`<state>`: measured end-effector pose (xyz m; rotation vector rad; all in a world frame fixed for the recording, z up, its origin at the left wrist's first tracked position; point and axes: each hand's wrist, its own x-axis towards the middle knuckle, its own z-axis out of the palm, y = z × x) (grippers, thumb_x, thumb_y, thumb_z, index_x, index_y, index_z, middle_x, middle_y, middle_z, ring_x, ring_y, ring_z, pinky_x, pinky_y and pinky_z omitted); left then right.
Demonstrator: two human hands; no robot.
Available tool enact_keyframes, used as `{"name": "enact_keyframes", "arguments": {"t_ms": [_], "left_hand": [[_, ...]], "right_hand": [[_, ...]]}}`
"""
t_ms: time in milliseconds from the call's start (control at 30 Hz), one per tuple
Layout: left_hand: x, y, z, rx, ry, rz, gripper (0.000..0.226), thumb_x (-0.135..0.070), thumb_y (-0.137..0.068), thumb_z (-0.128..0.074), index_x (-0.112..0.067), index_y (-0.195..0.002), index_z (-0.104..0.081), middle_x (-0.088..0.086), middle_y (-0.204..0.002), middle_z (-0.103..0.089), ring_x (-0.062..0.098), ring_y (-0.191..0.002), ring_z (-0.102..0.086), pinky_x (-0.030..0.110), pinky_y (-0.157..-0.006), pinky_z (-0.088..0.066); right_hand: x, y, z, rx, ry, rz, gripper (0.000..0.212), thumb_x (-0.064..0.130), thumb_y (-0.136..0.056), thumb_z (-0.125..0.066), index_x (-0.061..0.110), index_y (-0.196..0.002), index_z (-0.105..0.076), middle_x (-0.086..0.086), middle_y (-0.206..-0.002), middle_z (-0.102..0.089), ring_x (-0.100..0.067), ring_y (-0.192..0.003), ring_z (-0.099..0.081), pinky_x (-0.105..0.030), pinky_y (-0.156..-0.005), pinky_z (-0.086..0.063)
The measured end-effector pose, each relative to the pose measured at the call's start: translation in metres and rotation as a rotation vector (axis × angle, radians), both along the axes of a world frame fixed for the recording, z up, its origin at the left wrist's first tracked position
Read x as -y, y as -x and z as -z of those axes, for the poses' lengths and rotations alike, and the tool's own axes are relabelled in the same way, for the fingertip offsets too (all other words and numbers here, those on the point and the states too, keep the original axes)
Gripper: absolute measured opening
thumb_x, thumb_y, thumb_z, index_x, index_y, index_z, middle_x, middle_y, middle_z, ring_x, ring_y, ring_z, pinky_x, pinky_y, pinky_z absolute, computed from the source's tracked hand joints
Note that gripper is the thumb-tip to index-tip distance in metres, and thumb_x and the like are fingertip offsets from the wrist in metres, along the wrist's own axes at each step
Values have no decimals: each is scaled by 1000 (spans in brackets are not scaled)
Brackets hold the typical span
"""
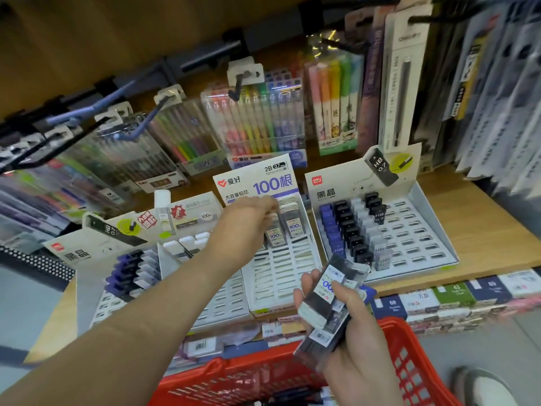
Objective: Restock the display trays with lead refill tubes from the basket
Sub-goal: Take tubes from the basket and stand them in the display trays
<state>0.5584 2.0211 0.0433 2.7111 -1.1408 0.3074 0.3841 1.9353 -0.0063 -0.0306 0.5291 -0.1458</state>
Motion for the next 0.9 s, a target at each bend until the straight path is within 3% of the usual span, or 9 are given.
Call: {"name": "enact_keyframes", "arguments": {"t_ms": [33,133,233,300,400,567,667,767,900], "left_hand": [[1,-1,0,7,1,-9,16,-10,-92,-58,-14,-105,-67,6,-101,-68,27,-96,-57,34,-81,-46],[0,-6,-1,93,-39,6,12,-12,-87,-65,-14,-97,-73,4,-97,-68,27,-94,-54,36,-79,-45],[4,3,-9,56,11,-66,16,-19,-91,-62,-16,-102,-74,0,-102,-65,19,-97,-52,28,-83,-39],[8,22,-18,-216,131,-131,17,-25,-93,-59,-21,-103,-72,-7,-94,-67,7,-87,-56,21,-78,-39],[10,58,-27,-850,342,-199,21,-35,-89,-63,-24,-108,-65,-3,-76,-68,6,-61,-57,28,-64,-50],[-8,104,-30,-1298,323,-265,44,-31,-74,-76,-17,-106,-49,-3,-60,-58,17,-56,-63,32,-58,-55],[-13,117,-27,-1245,362,-306,26,-11,-85,-70,-16,-103,-53,-6,-59,-56,21,-65,-70,41,-76,-59],[-16,114,-31,-1137,455,-330,20,-9,-91,-60,-23,-105,-61,-3,-88,-64,22,-70,-71,35,-71,-59],[-22,77,-48,-669,517,-368,18,-8,-87,-66,-24,-93,-66,8,-94,-66,17,-65,-71,33,-66,-59]], "right_hand": [[-1,1,0,-8,23,-10,81,11,-44,-94,-2,-118,-64,-20,-111,-71,-29,-87,-74,-39,-59,-61],[-1,2,-1,-21,133,-15,36,7,-80,-68,6,-116,-65,-17,-106,-74,-28,-82,-75,-35,-54,-60],[-2,2,-4,-68,288,-17,19,3,-91,-59,13,-104,-67,-15,-86,-76,-27,-71,-75,-34,-52,-59],[-3,2,-4,-96,400,-43,14,6,-87,-65,14,-99,-69,-15,-83,-76,-29,-70,-74,-38,-56,-59],[-4,0,-5,-142,522,-67,21,16,-75,-75,11,-96,-71,-12,-84,-75,-30,-71,-72,-41,-62,-58],[-7,-2,-9,-157,538,23,28,27,-67,-78,15,-90,-66,-14,-83,-69,-36,-80,-66,-59,-81,-53],[-13,-1,-13,-178,552,52,29,32,-63,-80,18,-83,-64,-10,-75,-62,-29,-71,-59,-51,-72,-50],[-11,0,-13,-202,523,46,18,24,-80,-75,14,-90,-64,-6,-64,-58,-15,-47,-47,-26,-45,-41],[1,6,-14,-165,283,59,17,5,-92,-59,8,-108,-65,-5,-65,-55,-12,-47,-45,-23,-41,-41]]}}
